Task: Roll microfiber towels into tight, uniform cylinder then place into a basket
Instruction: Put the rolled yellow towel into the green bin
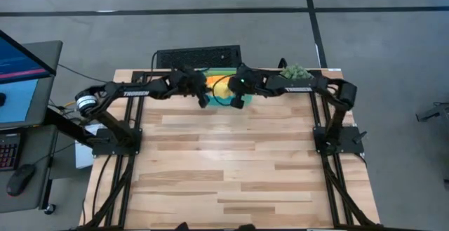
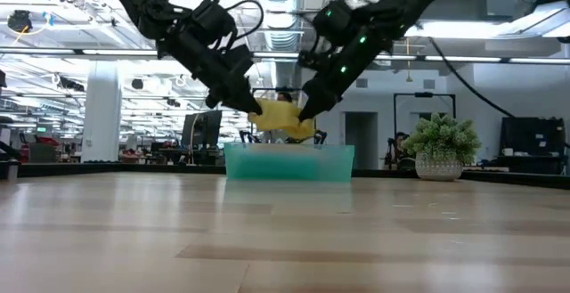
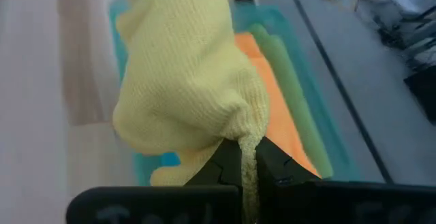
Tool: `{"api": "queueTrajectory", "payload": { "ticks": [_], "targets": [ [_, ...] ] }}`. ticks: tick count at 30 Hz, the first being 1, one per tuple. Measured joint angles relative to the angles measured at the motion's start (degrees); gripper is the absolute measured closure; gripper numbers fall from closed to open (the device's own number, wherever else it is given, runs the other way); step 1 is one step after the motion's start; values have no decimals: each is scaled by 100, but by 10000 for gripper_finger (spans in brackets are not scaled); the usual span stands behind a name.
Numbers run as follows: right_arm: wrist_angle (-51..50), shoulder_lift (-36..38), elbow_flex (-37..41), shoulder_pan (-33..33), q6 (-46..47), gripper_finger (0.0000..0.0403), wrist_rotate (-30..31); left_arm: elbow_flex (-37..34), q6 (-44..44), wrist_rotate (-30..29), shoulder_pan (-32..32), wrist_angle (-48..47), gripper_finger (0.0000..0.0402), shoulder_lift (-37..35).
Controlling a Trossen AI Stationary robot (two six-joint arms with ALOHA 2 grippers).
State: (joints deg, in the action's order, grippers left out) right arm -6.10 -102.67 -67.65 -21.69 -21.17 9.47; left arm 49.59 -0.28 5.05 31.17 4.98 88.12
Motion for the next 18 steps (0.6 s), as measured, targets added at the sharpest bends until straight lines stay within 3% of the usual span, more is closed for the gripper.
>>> {"api": "queueTrajectory", "payload": {
  "ticks": [7, 13, 18],
  "targets": [
    [-727, -816, -847, -165, -317, 381, -195, 23, 351, -257, 168, -86, 392, 360],
    [-1360, -997, -1175, -196, -444, 381, -216, 27, 767, -598, 193, -311, 392, 494],
    [-1722, -995, -1204, -192, -458, 381, -246, 34, 938, -207, 189, -486, 392, 490]
  ]
}}
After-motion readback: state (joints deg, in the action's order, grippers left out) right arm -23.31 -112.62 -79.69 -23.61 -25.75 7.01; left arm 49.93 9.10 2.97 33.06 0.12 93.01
